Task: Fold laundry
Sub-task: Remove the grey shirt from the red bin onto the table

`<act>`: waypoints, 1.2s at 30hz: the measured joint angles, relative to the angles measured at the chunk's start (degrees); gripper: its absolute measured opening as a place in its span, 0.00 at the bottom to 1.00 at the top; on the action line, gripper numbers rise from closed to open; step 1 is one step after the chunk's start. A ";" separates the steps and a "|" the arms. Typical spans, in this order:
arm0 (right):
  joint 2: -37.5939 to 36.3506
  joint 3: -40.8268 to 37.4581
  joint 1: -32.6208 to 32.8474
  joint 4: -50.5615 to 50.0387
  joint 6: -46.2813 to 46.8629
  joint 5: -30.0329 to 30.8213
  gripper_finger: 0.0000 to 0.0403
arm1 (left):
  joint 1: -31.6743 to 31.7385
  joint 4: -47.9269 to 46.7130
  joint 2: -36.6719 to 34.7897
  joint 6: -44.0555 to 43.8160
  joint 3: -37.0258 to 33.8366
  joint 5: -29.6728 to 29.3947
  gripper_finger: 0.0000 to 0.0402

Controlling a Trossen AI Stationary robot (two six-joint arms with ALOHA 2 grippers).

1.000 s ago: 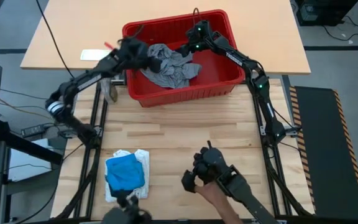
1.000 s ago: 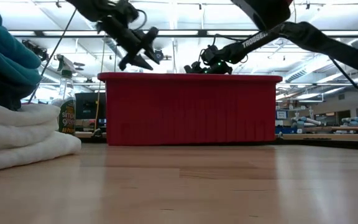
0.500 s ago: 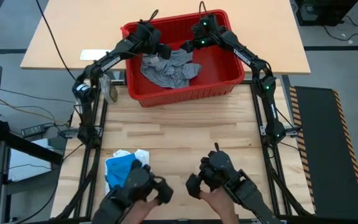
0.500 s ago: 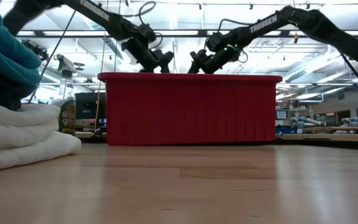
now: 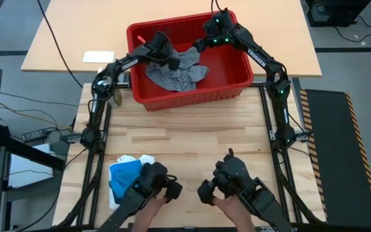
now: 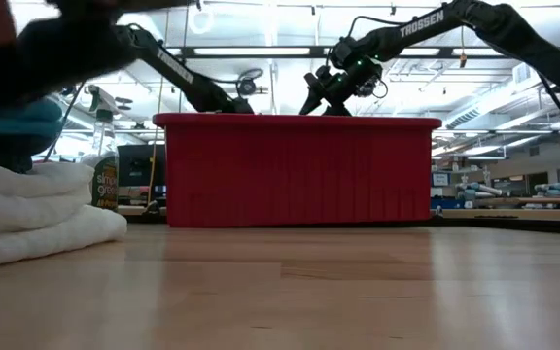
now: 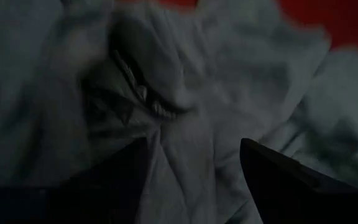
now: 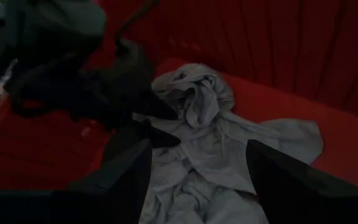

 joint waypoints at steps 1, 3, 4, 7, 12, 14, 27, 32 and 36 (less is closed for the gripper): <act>0.01 0.00 -0.01 -0.38 -0.29 0.16 0.66 | -0.20 -0.70 0.56 0.92 -0.01 -0.02 0.64; 0.01 0.00 -0.01 -1.46 -1.65 0.88 0.66 | -0.70 -1.58 1.06 2.10 -0.01 -1.17 0.64; 0.01 0.00 -0.01 -2.05 -2.47 1.40 0.66 | -1.06 -1.68 1.25 2.27 -0.01 -2.22 0.64; 0.06 0.00 -0.05 -2.91 -4.54 2.28 0.66 | -1.96 -1.69 1.44 2.49 -0.01 -7.55 0.64; 0.08 -0.01 -0.06 -2.98 -5.92 5.50 0.66 | -2.75 -2.39 1.44 4.47 -0.01 -13.98 0.50; 0.10 -0.02 -0.06 -2.96 -5.98 6.28 0.66 | -2.73 -3.24 1.44 5.33 -0.01 -14.64 0.40; 0.16 -0.07 -0.08 -4.72 -7.03 4.04 0.52 | -2.32 -6.85 -4.38 3.32 -0.08 -9.62 0.03; 0.16 -0.07 -0.10 -8.54 -7.01 -1.58 0.45 | -4.45 -5.83 -15.11 5.17 -0.08 -8.58 0.03; -0.89 -0.20 -0.12 -10.84 -8.67 -10.84 0.40 | -7.35 -4.94 -25.28 10.62 0.02 -7.43 0.03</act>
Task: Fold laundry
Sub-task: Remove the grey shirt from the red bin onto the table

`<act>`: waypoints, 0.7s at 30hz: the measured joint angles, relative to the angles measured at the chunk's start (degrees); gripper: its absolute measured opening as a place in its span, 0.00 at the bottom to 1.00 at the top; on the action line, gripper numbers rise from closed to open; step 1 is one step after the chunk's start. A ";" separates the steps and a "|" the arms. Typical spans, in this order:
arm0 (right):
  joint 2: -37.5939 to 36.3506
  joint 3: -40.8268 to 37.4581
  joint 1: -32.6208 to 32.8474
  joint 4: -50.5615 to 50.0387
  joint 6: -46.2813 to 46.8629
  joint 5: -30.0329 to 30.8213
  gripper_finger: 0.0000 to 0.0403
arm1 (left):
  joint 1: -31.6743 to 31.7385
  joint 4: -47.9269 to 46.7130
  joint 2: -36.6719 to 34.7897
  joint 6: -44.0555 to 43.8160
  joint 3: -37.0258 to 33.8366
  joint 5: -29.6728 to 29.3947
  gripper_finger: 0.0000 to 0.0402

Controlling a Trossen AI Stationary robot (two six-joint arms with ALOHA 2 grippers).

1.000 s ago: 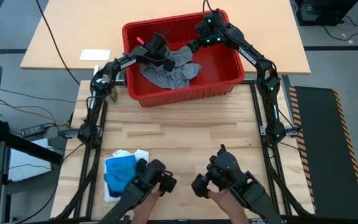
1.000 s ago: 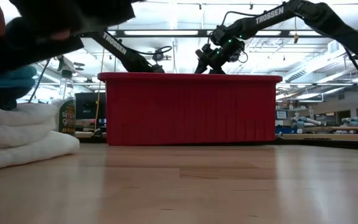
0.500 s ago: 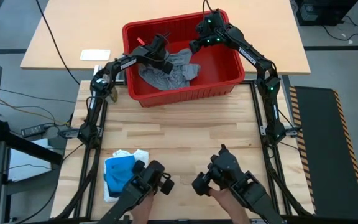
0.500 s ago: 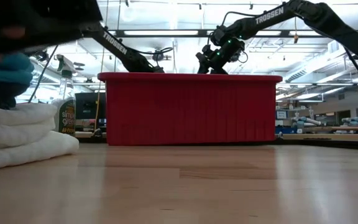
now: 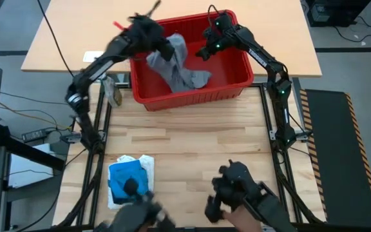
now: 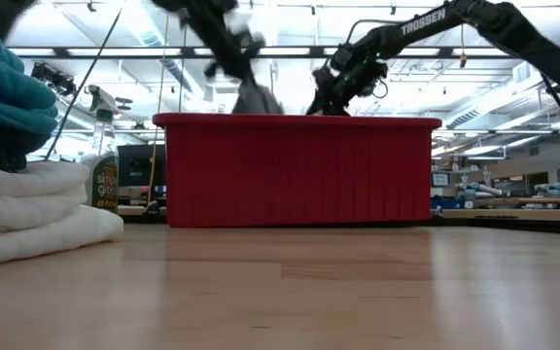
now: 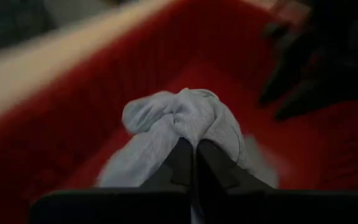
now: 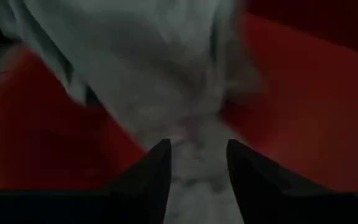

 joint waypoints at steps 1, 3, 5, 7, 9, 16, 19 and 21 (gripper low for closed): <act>-1.00 -0.04 0.20 -0.23 -0.72 -3.55 0.39 | -0.81 -0.06 -2.23 0.70 0.01 -0.01 0.03; -4.30 -0.04 1.39 -0.16 -0.89 -7.61 0.38 | -2.55 -1.00 -6.28 1.57 0.01 0.04 0.03; -8.60 0.11 3.55 -0.26 -1.17 -7.38 0.37 | -4.51 -1.78 -9.99 2.58 -0.01 0.04 0.03; -12.78 0.15 6.41 -1.33 -3.18 -4.26 0.38 | -6.89 -1.77 -13.47 4.79 -0.01 0.04 0.03; -16.71 0.13 10.13 -2.32 -4.47 0.16 0.39 | -9.39 -1.68 -16.66 6.52 -0.01 0.02 0.03; -24.45 0.22 25.51 -2.18 5.47 10.44 0.47 | -21.19 -1.39 -23.75 6.50 -0.01 0.00 0.03; -24.37 0.12 31.45 -2.49 13.97 18.97 0.50 | -26.98 -0.35 -24.95 7.04 -0.01 0.02 0.03; -24.23 0.11 34.66 -2.47 20.09 21.95 0.51 | -30.48 0.83 -24.94 7.69 -0.01 0.02 0.03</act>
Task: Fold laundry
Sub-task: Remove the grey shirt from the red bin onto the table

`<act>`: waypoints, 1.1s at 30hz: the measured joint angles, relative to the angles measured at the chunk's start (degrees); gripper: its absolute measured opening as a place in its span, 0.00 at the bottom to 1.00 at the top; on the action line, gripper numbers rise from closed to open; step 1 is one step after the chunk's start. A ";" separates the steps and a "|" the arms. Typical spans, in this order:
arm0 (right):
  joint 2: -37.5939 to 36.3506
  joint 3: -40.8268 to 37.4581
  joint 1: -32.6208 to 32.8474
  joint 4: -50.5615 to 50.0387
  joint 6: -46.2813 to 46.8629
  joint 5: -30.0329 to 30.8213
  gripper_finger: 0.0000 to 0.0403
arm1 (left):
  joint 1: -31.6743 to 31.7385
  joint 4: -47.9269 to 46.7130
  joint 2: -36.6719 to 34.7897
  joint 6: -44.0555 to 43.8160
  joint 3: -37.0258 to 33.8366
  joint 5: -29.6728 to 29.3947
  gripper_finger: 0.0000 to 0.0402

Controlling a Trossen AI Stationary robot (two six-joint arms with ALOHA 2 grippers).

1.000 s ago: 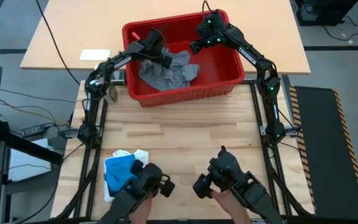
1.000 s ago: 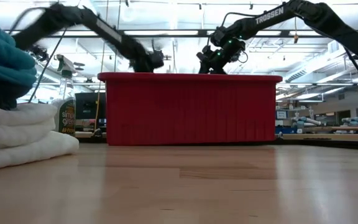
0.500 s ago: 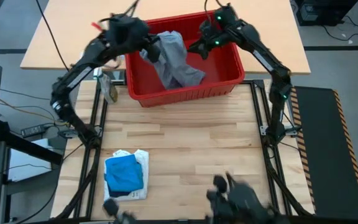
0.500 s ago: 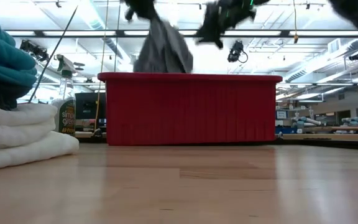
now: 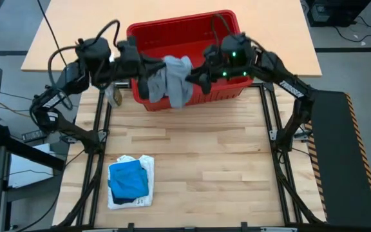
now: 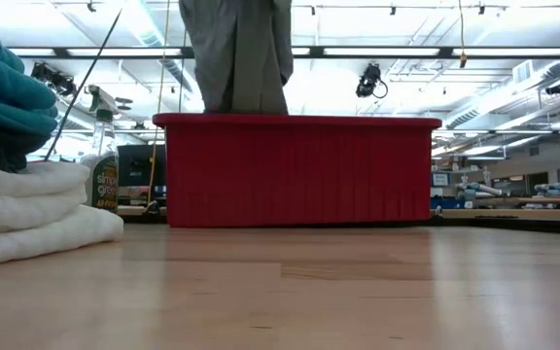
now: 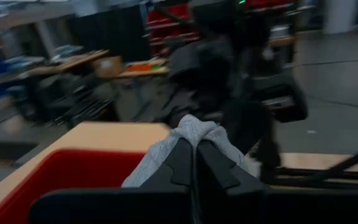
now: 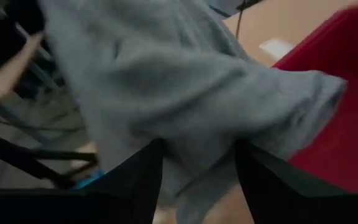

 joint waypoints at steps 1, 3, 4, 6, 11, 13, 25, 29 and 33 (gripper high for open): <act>0.00 0.00 1.41 0.37 2.33 1.06 0.51 | -1.55 0.57 0.06 0.01 0.00 0.00 0.03; 0.00 0.00 4.47 0.85 4.12 4.47 0.51 | -4.15 1.24 0.13 0.02 -0.04 -0.02 0.03; 0.00 0.00 5.93 0.85 4.19 6.71 0.49 | -5.31 1.42 0.21 0.03 -0.04 -0.02 0.03; -0.04 0.00 8.74 0.47 4.12 10.27 0.44 | -7.09 1.28 0.21 -0.95 -0.04 -0.16 0.03; -0.55 0.00 13.62 -3.93 0.42 13.03 0.10 | -10.33 -0.01 0.28 -9.10 -0.04 -4.61 0.03; -0.66 0.00 15.13 -6.19 -0.58 13.17 0.04 | -11.56 -0.59 0.28 -12.19 -0.04 -7.15 0.03; -12.16 0.00 29.23 -33.63 2.81 24.51 0.01 | -23.06 11.66 4.33 -18.42 -0.12 -9.70 0.09; -19.50 0.02 36.21 -35.77 5.09 24.62 0.01 | -27.73 22.15 5.70 -17.17 0.13 -9.76 0.15; -25.36 0.02 40.34 -36.09 7.66 20.62 0.01 | -32.29 21.72 7.97 -18.07 0.02 -16.01 0.16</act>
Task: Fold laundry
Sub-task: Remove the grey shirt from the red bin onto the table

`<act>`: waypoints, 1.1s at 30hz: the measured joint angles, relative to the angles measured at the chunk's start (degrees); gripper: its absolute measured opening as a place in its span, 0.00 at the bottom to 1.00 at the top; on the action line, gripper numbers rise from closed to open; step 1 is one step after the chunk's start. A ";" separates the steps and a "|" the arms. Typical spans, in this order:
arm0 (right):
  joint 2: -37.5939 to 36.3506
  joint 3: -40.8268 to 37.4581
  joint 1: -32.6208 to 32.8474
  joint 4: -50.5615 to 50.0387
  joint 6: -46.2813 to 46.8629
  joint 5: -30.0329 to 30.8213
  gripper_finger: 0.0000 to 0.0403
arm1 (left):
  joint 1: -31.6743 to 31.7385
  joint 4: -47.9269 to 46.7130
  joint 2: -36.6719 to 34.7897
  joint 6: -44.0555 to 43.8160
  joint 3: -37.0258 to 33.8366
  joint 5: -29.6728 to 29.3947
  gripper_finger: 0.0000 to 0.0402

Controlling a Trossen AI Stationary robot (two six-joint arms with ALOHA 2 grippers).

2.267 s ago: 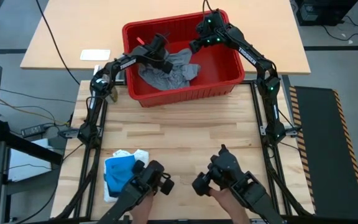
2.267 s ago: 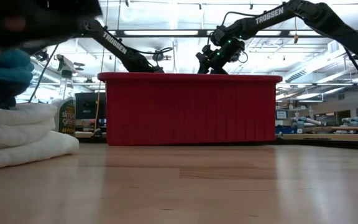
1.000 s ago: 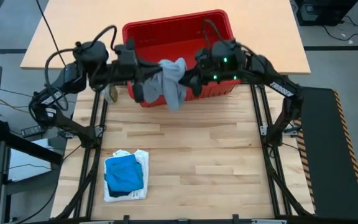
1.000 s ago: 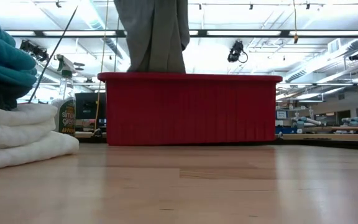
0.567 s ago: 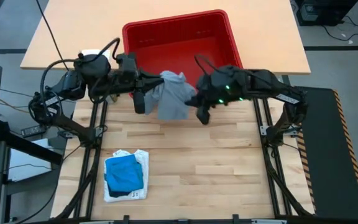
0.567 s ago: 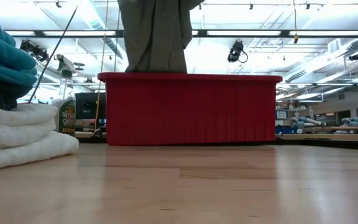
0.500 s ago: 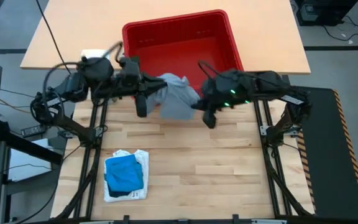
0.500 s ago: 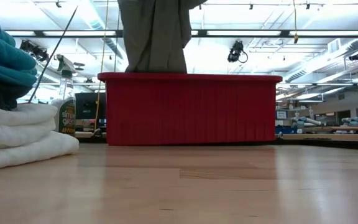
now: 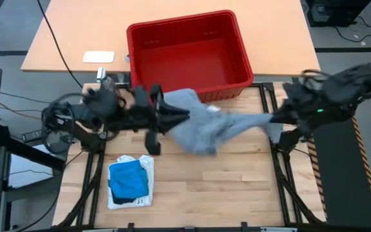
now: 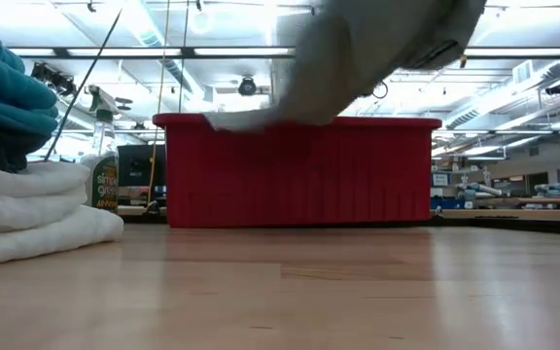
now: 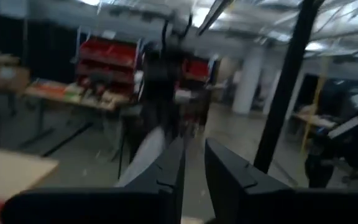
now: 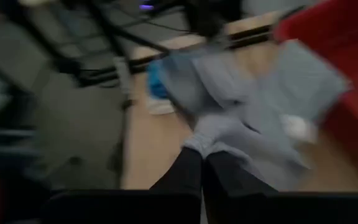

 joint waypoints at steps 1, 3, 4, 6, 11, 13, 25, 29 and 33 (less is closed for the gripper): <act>-1.10 0.00 0.79 -0.02 0.93 -1.51 0.01 | -1.17 -0.71 0.65 -0.63 -0.02 -1.81 0.15; -2.79 0.00 2.13 -0.21 2.27 -4.14 0.01 | -3.49 -1.65 2.29 -2.66 -0.02 -4.87 0.12; -3.30 0.00 2.82 -0.37 2.47 -5.66 0.01 | -4.42 -2.33 3.02 -3.93 -0.02 -5.86 0.10; -3.72 0.02 4.17 -0.45 2.28 -7.81 0.01 | -6.19 -4.45 4.95 -7.18 -0.02 -7.38 0.07; -2.78 -0.02 7.43 -0.38 0.26 -8.75 0.01 | -7.49 -7.05 10.27 -15.75 -0.07 -10.70 0.04; -2.40 -0.05 8.02 -0.32 -0.22 -4.62 0.01 | -7.57 -9.71 12.42 -18.64 -0.07 -13.13 0.08; -2.63 -0.02 7.28 11.20 -7.30 7.56 0.01 | -4.63 -18.10 28.91 -48.78 -0.11 -16.03 0.58; -2.63 -0.02 6.20 12.78 -8.46 7.58 0.01 | -2.54 -10.77 34.04 -50.12 -0.11 -15.03 0.71; -2.63 -0.02 5.04 13.04 -8.49 7.49 0.01 | -0.57 -11.79 36.42 -59.69 -0.02 -13.97 0.77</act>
